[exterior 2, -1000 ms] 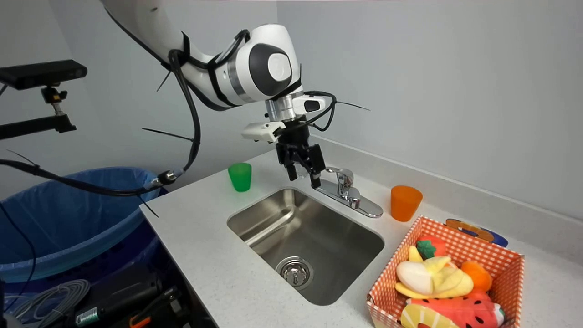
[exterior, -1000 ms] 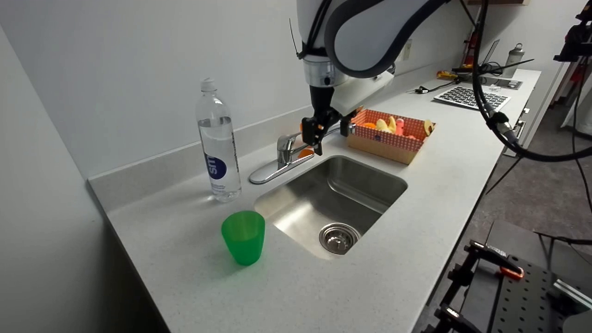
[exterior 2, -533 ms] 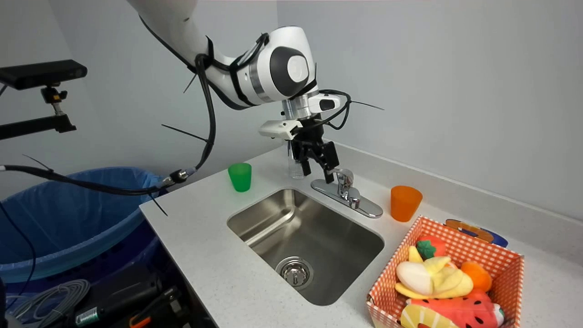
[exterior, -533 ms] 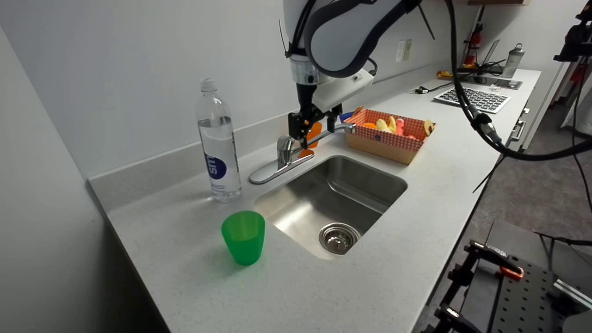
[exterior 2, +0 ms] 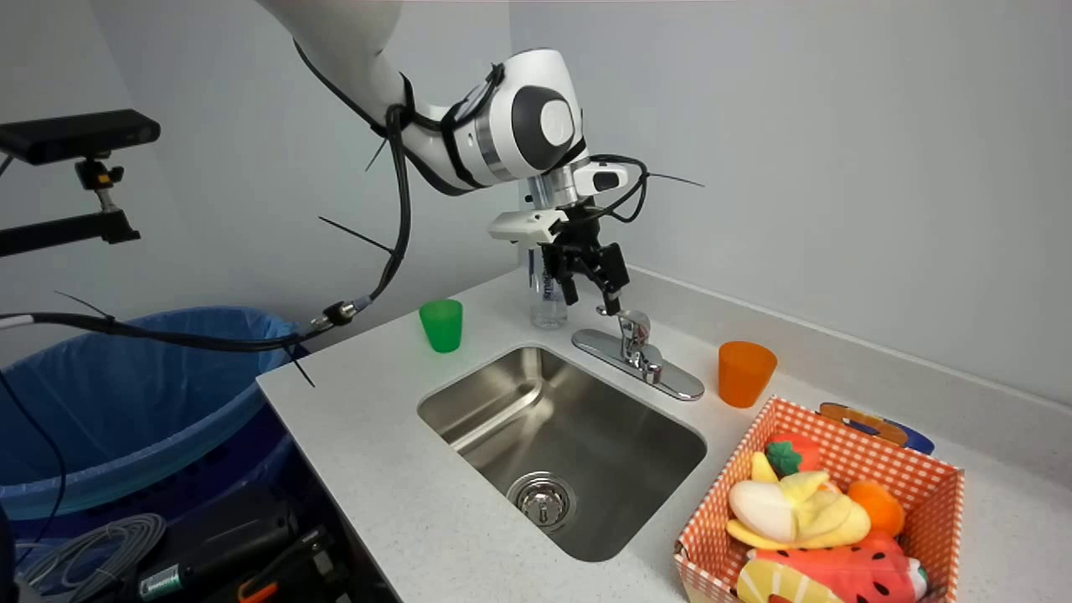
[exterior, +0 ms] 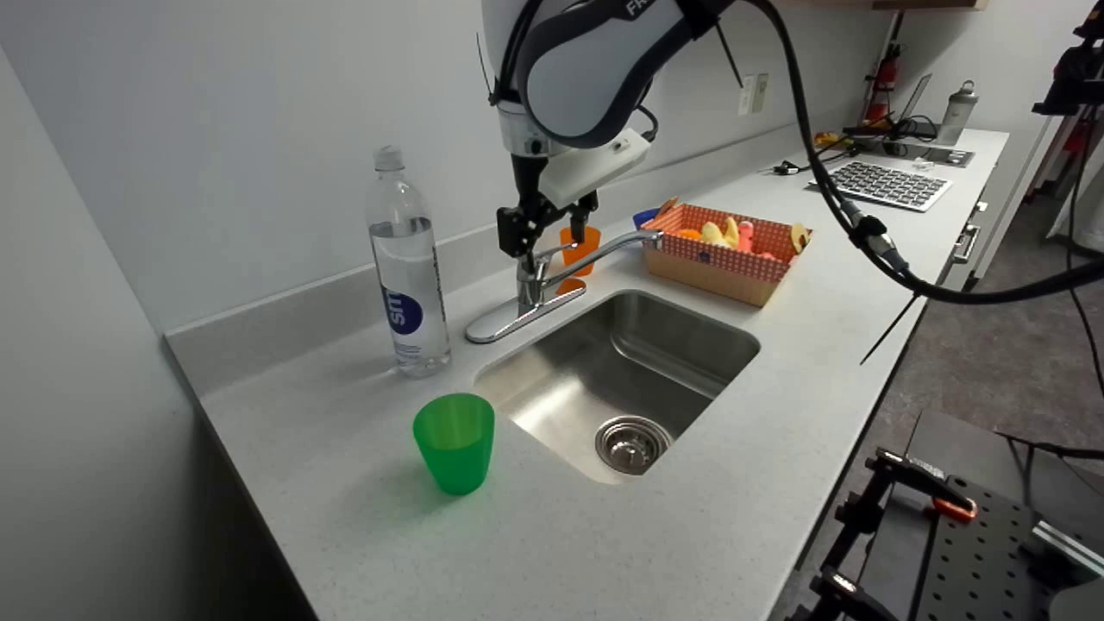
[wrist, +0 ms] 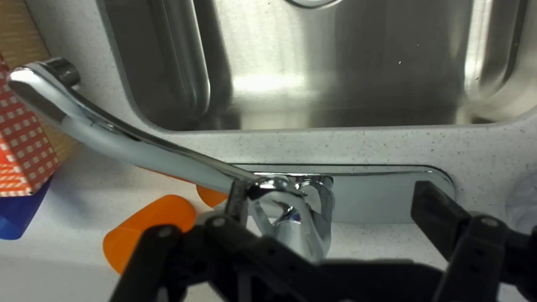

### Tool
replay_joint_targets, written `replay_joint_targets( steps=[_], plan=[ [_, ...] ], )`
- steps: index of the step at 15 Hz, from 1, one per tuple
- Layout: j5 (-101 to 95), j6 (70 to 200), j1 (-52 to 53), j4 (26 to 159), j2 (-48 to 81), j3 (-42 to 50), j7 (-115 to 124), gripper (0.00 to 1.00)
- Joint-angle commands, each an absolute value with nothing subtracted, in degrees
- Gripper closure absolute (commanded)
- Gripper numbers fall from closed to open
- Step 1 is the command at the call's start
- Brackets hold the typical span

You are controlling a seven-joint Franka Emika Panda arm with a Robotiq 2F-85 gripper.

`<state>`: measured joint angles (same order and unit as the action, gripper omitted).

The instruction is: Push the faucet handle upwards

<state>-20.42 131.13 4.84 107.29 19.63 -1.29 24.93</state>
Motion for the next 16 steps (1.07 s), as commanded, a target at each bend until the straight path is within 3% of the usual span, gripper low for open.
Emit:
replay_joint_targets(
  steps=[1, 16],
  plan=[
    [-19.2, 127.5, 6.9, 103.0, 22.0, 0.4, 25.3, 0.00],
    [-12.1, 119.9, 7.9, 97.5, 24.3, 0.5, 30.2, 0.00]
  ],
)
